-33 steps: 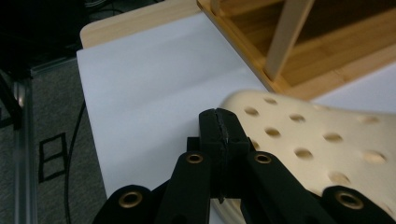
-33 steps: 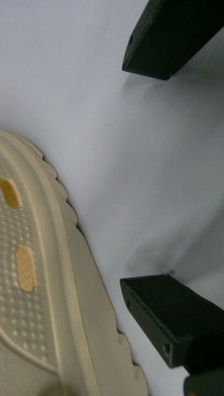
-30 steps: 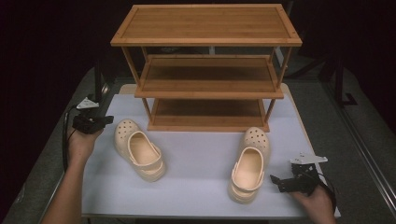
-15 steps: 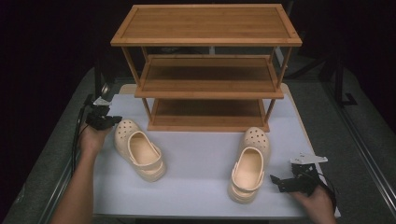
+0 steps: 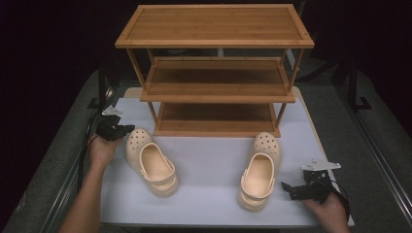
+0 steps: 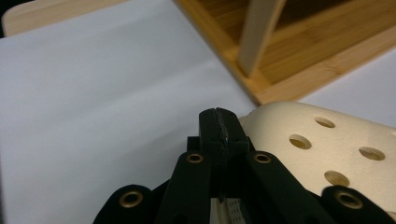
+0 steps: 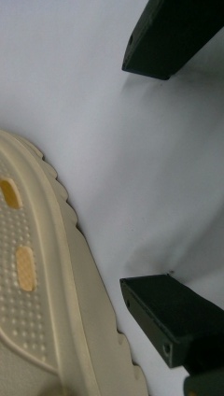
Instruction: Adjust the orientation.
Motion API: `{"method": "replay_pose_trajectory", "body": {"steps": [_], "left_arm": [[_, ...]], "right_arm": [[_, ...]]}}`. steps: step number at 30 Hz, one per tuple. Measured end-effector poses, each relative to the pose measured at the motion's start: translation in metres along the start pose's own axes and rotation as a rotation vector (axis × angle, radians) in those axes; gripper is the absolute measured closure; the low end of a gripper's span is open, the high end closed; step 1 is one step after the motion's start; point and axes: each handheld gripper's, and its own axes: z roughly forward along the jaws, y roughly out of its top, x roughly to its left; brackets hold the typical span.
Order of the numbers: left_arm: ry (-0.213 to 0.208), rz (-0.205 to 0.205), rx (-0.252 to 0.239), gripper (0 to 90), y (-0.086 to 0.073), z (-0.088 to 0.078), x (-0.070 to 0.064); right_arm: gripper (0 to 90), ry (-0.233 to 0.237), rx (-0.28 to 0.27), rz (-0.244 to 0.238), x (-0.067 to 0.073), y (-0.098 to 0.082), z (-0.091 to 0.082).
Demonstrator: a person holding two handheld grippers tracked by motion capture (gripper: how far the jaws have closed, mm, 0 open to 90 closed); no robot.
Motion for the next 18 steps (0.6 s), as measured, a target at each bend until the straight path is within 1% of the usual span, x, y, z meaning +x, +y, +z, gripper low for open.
{"method": "replay_pose_trajectory", "body": {"steps": [1,3,5,10,12,15,18], "left_arm": [[-0.011,0.002,-0.003,90.0,-0.001,0.000,-0.004],[-0.015,0.007,-0.007,90.0,-0.002,-0.001,-0.010],[-0.028,0.008,-0.016,90.0,-0.003,-0.001,-0.016],[-0.027,0.010,-0.037,90.0,-0.009,-0.003,-0.031],[-0.030,0.006,-0.050,90.0,-0.012,-0.004,-0.032],[-0.043,-0.005,-0.058,90.0,-0.013,-0.003,-0.030],[-0.044,0.005,-0.058,90.0,-0.013,-0.004,-0.030]], "right_arm": [[0.0,0.000,0.000,0.001,0.000,0.000,0.000],[0.0,0.000,0.000,0.001,0.000,0.000,0.000],[0.0,0.000,0.000,0.001,0.000,0.000,0.000],[0.0,0.000,-0.001,0.001,0.000,0.000,0.000],[0.0,0.000,-0.001,0.000,0.000,0.000,0.000],[0.0,0.000,0.000,0.000,0.000,0.000,0.000],[0.0,0.000,0.000,0.000,0.000,0.000,0.000]]}}
